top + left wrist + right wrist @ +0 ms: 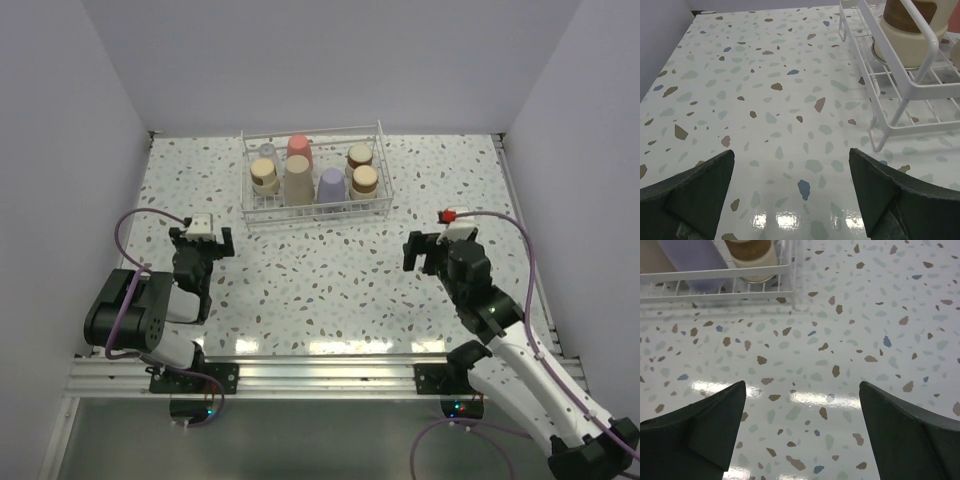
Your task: Load the cups into the dish rack
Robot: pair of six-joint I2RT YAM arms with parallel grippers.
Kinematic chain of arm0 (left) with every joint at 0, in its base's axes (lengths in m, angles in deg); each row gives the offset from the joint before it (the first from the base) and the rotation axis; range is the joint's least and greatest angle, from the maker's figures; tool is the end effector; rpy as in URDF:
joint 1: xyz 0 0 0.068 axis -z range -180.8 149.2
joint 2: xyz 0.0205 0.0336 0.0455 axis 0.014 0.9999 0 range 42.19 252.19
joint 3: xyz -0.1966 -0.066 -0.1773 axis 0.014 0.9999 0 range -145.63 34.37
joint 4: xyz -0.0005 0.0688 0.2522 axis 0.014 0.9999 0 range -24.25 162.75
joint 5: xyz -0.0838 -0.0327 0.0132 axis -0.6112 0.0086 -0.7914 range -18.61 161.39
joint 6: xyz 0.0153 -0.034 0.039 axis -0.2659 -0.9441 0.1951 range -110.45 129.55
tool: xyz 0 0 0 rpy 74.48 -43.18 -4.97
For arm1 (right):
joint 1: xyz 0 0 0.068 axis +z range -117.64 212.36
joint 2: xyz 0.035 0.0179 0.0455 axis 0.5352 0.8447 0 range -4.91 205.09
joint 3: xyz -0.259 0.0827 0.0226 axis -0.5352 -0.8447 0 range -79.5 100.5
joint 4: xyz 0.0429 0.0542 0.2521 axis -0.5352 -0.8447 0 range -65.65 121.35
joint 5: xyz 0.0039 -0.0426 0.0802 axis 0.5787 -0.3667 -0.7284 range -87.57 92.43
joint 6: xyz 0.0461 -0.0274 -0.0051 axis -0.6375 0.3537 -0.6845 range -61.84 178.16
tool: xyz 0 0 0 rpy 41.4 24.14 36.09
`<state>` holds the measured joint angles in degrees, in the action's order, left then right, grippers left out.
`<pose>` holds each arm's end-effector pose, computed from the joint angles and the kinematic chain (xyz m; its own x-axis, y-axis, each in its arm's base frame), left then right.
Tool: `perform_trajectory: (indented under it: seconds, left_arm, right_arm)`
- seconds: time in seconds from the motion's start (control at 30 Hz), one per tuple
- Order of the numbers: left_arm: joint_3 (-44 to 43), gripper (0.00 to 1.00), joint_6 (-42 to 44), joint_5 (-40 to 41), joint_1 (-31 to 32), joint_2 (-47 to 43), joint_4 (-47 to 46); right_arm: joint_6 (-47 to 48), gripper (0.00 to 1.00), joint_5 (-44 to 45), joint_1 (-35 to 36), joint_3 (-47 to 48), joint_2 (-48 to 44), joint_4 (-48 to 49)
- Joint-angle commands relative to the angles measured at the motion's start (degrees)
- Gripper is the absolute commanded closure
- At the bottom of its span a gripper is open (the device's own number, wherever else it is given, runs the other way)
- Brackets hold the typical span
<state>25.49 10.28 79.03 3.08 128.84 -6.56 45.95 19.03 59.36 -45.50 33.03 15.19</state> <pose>0.2239 -0.0104 0.1400 -0.0956 0.0190 -0.9952 -0.0638 0.9976 0.0252 0.1488 0.0644 0.2818 -0.3406 0.0539 -0.9386 -0.1269 0.9866 0.1027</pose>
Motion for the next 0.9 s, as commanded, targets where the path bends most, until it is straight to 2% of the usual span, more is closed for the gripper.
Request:
perform_trajectory:
  seconds: [0.0,0.03,0.1,0.2,0.27,0.33,0.4,0.47,0.57,0.7,0.87]
  left_arm:
    - [-0.87,0.0,1.38,-0.26,0.08,-0.17,-5.29]
    - [-0.87,0.0,1.38,-0.26,0.08,-0.08,-5.47]
    - [-0.87,0.0,1.38,-0.26,0.08,-0.17,-5.38]
    - [-0.87,0.0,1.38,-0.26,0.08,-0.08,-5.38]
    - [-0.87,0.0,1.38,-0.26,0.08,-0.17,-5.38]
    - [-0.87,0.0,1.38,-0.26,0.07,-0.17,-5.38]
    - [-0.87,0.0,1.38,-0.26,0.08,-0.08,-5.38]
    - [-0.78,0.0,1.38,-0.26,0.08,-0.08,-5.38]
    - [-0.87,0.0,1.38,-0.26,0.08,-0.08,-5.38]
    - [-0.87,0.0,1.38,-0.26,0.08,-0.08,-5.38]
    - [-0.87,0.0,1.38,-0.26,0.08,-0.17,-5.29]
  right_arm:
    - [4.03,0.02,9.5,-0.02,-7.43,-6.89,13.05]
    - [4.38,0.02,9.59,0.07,-12.5,-11.17,15.35]
    - [5.43,0.02,6.97,0.07,-15.96,-14.28,18.69]
    - [9.11,0.02,4.68,0.07,-19.58,-16.22,18.97]
    - [9.75,0.02,6.24,-0.02,-22.04,-16.92,20.72]
    - [9.57,0.02,7.74,-0.46,-25.63,-16.67,27.39]
    - [10.87,0.02,7.14,-1.51,-27.31,-13.07,34.66]
    - [11.24,0.02,5.12,-3.18,-28.2,-8.95,38.03]
    - [9.4,0.02,3.18,-7.92,-29.6,-0.69,47.16]
    - [10.36,0.02,-3.84,-14.15,-29.17,14.75,62.17]
    - [10.98,0.02,-4.82,-16.01,-27.93,24.19,71.09]
